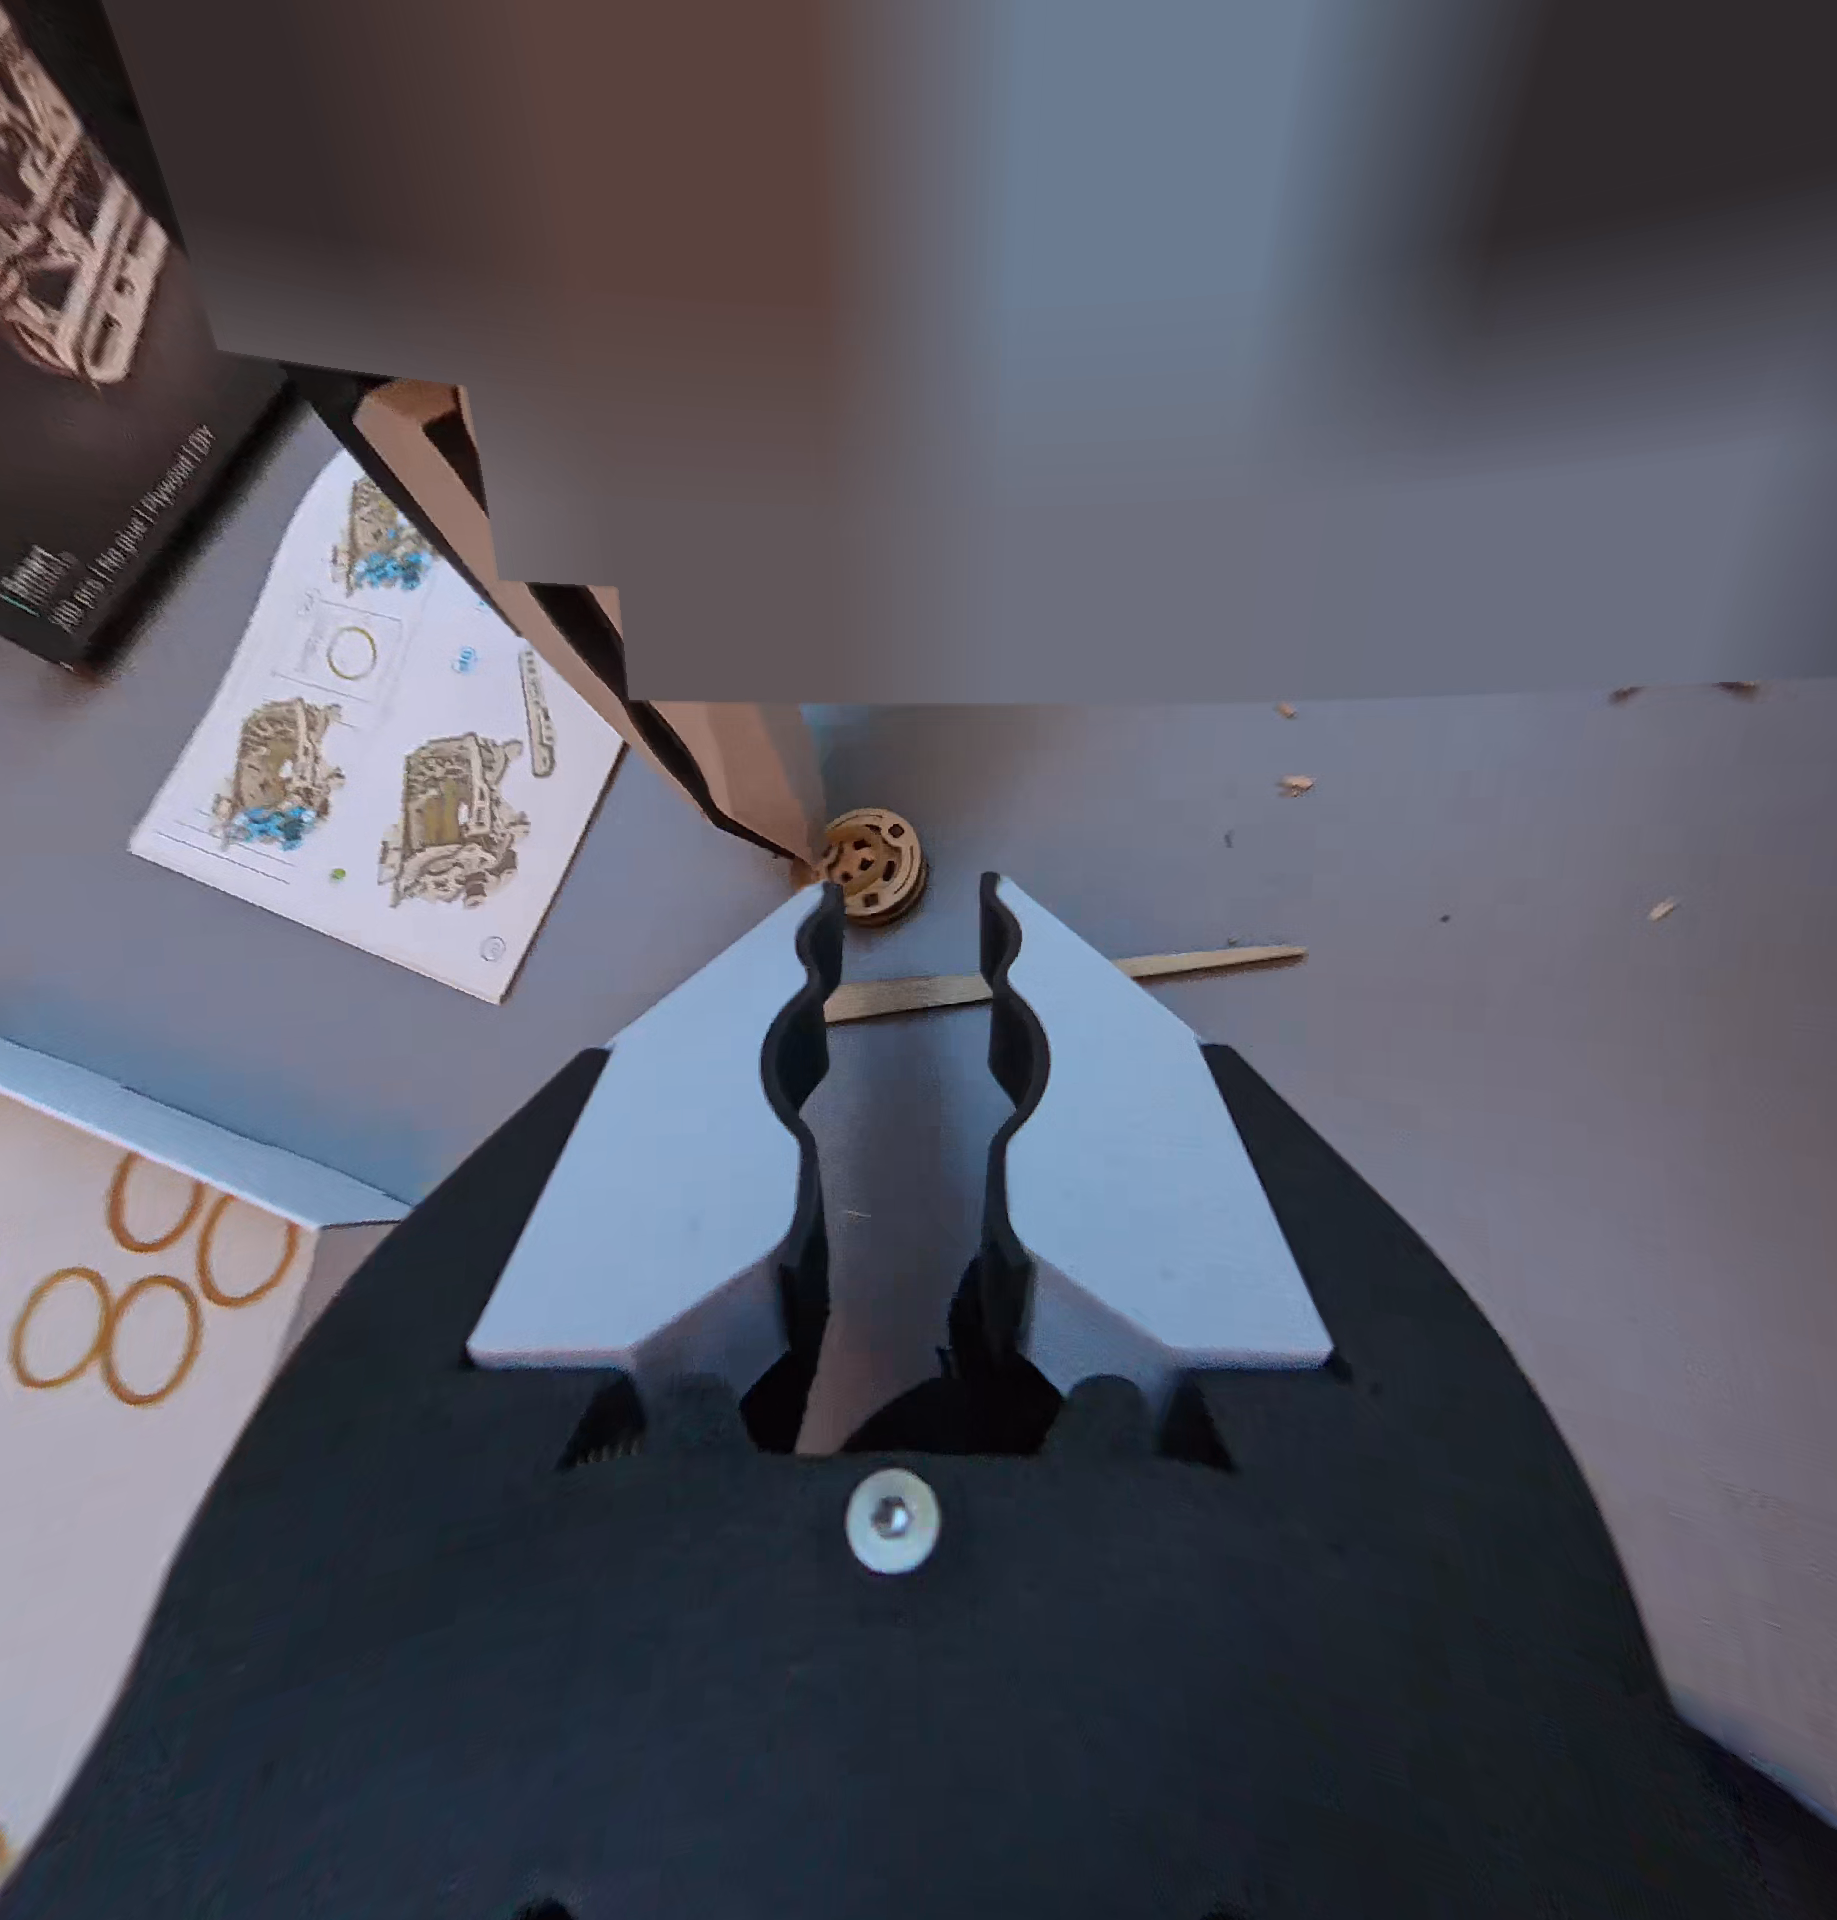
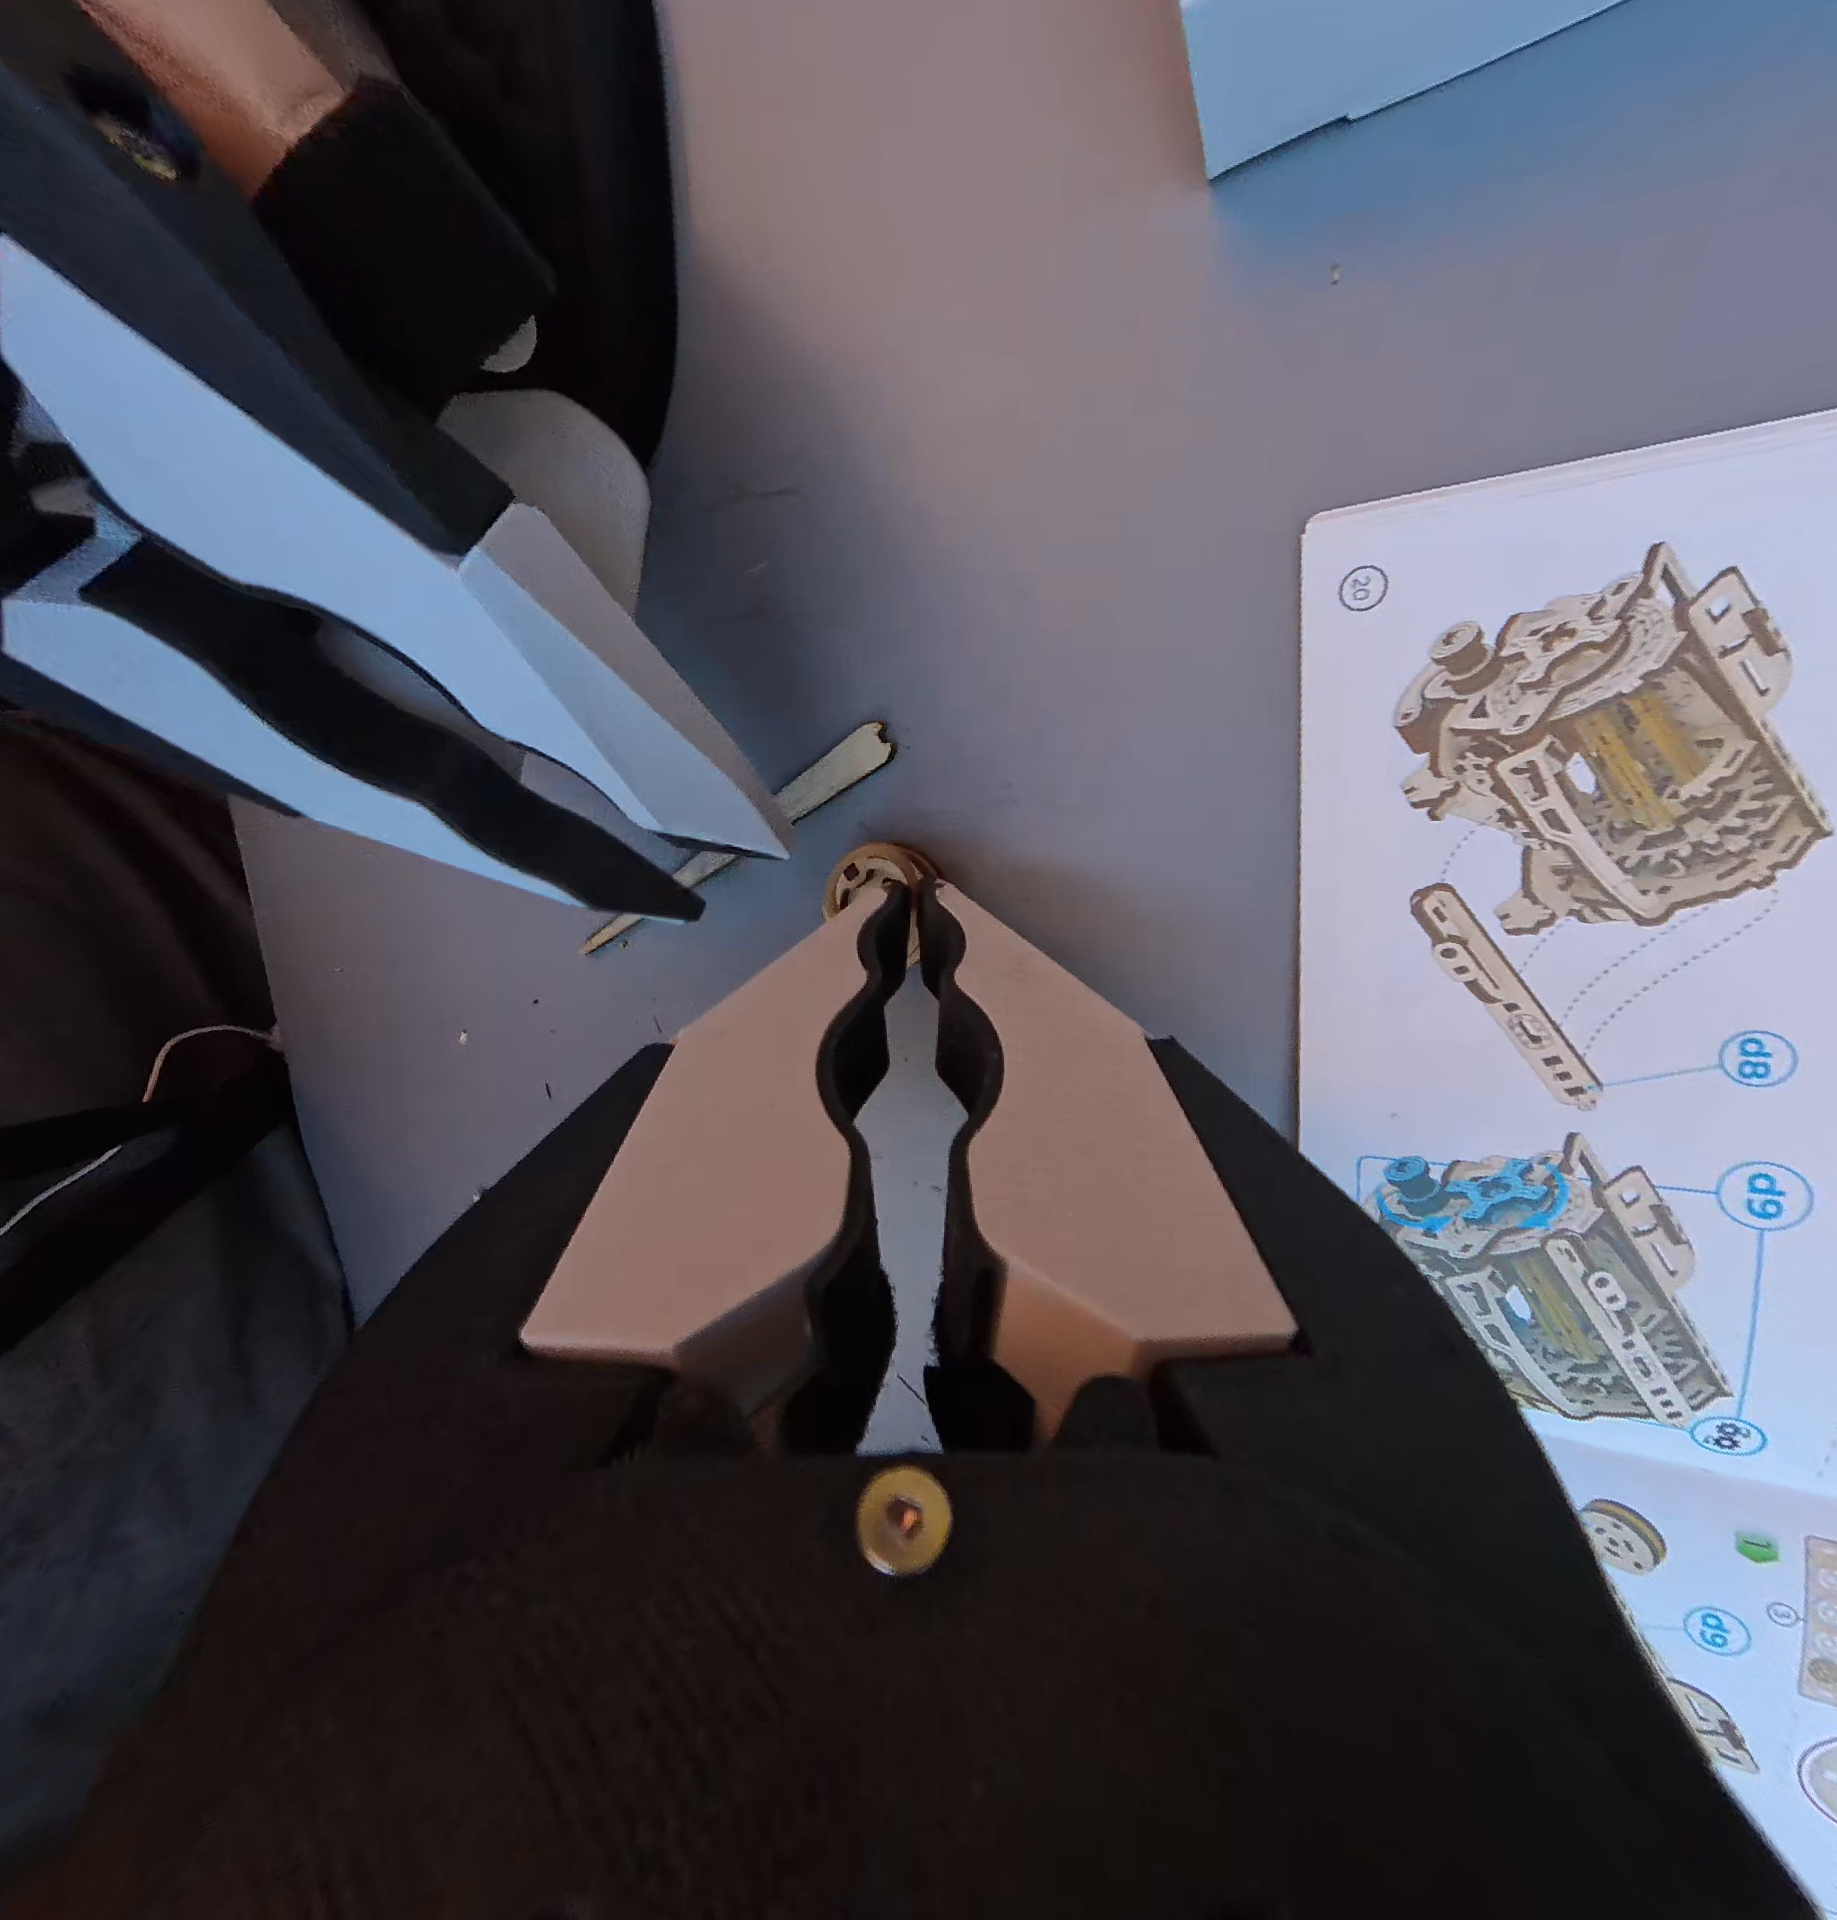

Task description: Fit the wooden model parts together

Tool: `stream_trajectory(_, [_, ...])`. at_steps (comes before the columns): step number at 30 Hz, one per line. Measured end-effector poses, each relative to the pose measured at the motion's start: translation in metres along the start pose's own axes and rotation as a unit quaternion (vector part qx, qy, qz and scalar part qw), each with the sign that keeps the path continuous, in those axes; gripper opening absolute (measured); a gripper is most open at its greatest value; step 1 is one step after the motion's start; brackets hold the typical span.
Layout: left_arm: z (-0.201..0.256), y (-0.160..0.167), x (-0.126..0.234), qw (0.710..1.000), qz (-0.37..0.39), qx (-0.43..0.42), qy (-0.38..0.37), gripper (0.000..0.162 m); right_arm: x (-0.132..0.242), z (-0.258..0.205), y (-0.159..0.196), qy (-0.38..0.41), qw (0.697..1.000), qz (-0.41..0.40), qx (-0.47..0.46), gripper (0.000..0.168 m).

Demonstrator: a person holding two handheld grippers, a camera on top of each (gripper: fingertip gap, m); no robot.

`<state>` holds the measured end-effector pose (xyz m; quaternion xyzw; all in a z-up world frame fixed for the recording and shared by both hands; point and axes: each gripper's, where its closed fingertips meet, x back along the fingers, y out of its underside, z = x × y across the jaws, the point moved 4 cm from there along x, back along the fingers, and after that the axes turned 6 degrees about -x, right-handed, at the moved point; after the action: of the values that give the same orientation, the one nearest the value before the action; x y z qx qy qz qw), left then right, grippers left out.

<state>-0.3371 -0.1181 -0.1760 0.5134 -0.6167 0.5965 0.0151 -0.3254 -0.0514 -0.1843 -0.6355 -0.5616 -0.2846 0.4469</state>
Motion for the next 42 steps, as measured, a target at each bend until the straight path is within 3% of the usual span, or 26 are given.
stream_trajectory(5, [-0.003, -0.007, -0.005, 0.991, -0.007, -0.129, -0.045, 0.02, 0.0, 0.0, -0.001, 0.005, 1.0, -0.005, 0.009, 0.0])
stream_trajectory(10, [-0.003, -0.005, -0.01, 0.974, -0.033, -0.221, -0.026, 0.013, -0.002, 0.002, -0.002, 0.009, 1.0, -0.014, 0.02, 0.0])
stream_trajectory(17, [-0.005, 0.001, -0.017, 0.972, -0.06, -0.228, 0.019, 0.02, -0.002, 0.002, -0.002, 0.015, 0.999, -0.016, 0.033, 0.001])
stream_trajectory(24, [-0.004, 0.007, -0.023, 0.976, -0.06, -0.205, 0.044, 0.013, -0.002, 0.002, -0.001, 0.013, 0.999, -0.021, 0.04, 0.001])
stream_trajectory(42, [-0.002, 0.009, -0.024, 0.975, -0.034, -0.217, 0.014, 0.01, -0.006, 0.009, -0.004, 0.018, 0.996, -0.021, 0.083, 0.001])
